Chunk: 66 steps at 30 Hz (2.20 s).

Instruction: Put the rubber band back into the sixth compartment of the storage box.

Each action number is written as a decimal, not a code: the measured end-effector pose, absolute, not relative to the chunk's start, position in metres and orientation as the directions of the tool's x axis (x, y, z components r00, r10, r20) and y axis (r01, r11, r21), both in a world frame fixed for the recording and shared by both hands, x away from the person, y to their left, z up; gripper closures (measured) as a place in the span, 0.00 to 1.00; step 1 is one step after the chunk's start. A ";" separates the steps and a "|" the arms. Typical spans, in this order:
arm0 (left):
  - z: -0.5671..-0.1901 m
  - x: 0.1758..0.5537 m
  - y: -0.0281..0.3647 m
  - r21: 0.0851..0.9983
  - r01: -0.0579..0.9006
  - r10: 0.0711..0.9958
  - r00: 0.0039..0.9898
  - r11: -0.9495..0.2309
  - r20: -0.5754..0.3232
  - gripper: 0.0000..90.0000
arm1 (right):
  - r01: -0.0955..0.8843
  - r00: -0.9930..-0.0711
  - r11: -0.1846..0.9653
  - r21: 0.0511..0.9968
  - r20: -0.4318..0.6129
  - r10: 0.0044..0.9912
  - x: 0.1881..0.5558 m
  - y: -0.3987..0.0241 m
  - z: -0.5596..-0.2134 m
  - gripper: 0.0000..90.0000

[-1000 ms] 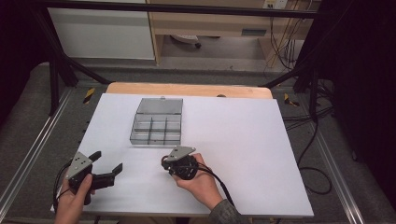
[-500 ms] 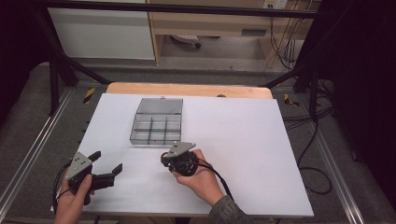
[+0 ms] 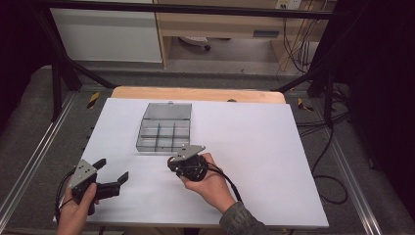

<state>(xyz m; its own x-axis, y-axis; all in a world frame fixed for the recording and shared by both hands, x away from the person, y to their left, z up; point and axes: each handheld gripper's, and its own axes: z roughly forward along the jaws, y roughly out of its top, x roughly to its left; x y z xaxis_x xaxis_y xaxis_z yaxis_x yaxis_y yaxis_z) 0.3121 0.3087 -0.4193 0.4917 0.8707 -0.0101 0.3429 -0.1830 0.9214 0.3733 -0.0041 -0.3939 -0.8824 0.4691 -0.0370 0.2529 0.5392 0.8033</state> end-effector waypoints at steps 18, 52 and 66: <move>-0.419 0.312 0.308 0.921 0.343 0.865 0.502 -0.187 -0.011 0.05 | 0.243 -0.876 0.522 0.818 -0.045 0.479 0.379 -0.006 -0.379 0.94; -0.419 0.312 0.309 0.921 0.342 0.862 0.507 -0.189 -0.011 0.05 | 0.236 -0.819 0.419 0.877 -0.053 0.572 0.408 -0.021 -0.331 0.94; -0.419 0.312 0.308 0.920 0.341 0.859 0.512 -0.192 -0.011 0.05 | 0.266 -0.785 0.382 0.885 -0.031 0.619 0.429 -0.022 -0.327 0.94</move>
